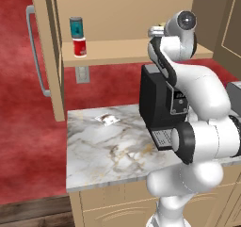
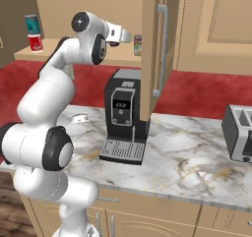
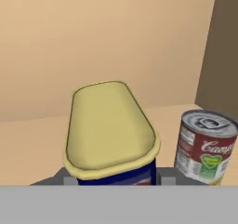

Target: Stack two cans on top of the other two cans in the cabinet.

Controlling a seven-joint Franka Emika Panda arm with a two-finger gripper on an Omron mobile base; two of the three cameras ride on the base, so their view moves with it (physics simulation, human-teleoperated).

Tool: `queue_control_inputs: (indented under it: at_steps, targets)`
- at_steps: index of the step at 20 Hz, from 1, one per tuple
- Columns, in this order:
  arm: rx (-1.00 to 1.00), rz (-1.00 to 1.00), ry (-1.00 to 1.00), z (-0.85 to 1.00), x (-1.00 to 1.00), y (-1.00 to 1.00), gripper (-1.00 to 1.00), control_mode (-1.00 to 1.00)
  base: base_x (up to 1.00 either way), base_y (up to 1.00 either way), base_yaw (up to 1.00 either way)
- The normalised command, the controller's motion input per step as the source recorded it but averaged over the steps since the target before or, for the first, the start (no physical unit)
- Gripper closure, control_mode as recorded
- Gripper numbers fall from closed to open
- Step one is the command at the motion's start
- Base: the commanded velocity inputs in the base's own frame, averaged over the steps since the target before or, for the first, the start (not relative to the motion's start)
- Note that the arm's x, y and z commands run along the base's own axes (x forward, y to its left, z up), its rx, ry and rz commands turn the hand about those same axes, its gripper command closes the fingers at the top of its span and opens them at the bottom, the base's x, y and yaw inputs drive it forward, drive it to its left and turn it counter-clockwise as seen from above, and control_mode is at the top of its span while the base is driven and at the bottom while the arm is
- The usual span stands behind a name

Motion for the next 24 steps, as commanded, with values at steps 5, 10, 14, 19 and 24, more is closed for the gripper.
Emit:
queue_control_inputs:
  at_steps: [5,10,14,19,24]
  targets:
    - [0.00,-0.12,0.04,0.19,-0.14,-0.07,1.00,-1.00,0.00,0.00,0.00]
    - [0.00,-0.11,0.00,0.09,-0.17,-0.11,1.00,-1.00,0.00,0.00,0.00]
    - [0.00,-0.09,-0.06,0.00,-0.28,-0.14,1.00,-1.00,0.00,0.00,0.00]
    - [0.00,-0.08,-0.12,0.03,-0.14,-0.07,1.00,-1.00,0.00,0.00,0.00]
    - [0.00,-0.08,-0.06,0.10,0.00,-0.11,1.00,-1.00,0.00,0.00,0.00]
